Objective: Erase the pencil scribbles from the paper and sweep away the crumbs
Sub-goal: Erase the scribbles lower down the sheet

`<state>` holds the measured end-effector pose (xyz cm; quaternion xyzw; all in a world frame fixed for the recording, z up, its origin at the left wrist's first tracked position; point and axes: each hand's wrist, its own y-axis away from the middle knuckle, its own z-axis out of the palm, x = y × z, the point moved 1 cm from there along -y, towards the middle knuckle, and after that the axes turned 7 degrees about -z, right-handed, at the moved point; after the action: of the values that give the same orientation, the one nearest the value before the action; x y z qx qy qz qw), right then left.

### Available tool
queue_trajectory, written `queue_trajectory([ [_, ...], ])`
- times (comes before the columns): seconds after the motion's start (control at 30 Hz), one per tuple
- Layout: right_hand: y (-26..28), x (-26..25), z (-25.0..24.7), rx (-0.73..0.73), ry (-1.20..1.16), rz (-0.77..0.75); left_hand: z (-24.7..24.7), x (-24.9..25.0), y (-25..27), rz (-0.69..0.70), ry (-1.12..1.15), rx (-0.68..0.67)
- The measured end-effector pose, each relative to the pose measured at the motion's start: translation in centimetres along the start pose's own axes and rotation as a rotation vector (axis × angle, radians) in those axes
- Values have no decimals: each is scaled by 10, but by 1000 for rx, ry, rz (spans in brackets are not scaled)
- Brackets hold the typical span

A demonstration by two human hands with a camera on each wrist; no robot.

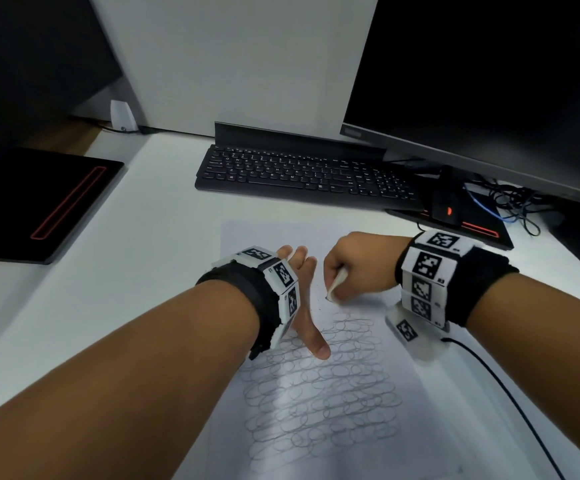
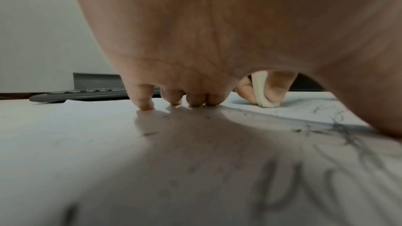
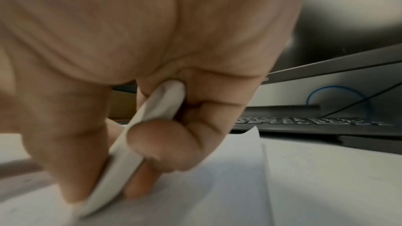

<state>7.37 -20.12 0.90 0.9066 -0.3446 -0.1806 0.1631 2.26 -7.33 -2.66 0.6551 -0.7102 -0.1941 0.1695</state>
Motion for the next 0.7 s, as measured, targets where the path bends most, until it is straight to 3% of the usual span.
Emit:
queue_trajectory([
  [0.07, 1, 0, 4, 12, -20, 1, 1, 0, -1, -9, -8, -8],
  [0.2, 7, -6, 13, -100, -51, -43, 1, -1, -1, 0, -26, -3],
  [0.33, 4, 6, 5, 60, -73, 55, -1, 1, 4, -3, -13, 10],
  [0.5, 10, -6, 13, -87, -70, -20, -1, -1, 4, 4, -34, -4],
  [0.63, 5, 7, 3, 42, -61, 72, -2, 1, 7, -5, -37, -4],
  [0.7, 7, 1, 10, 6, -60, 25, -4, 1, 8, -2, -42, -10],
])
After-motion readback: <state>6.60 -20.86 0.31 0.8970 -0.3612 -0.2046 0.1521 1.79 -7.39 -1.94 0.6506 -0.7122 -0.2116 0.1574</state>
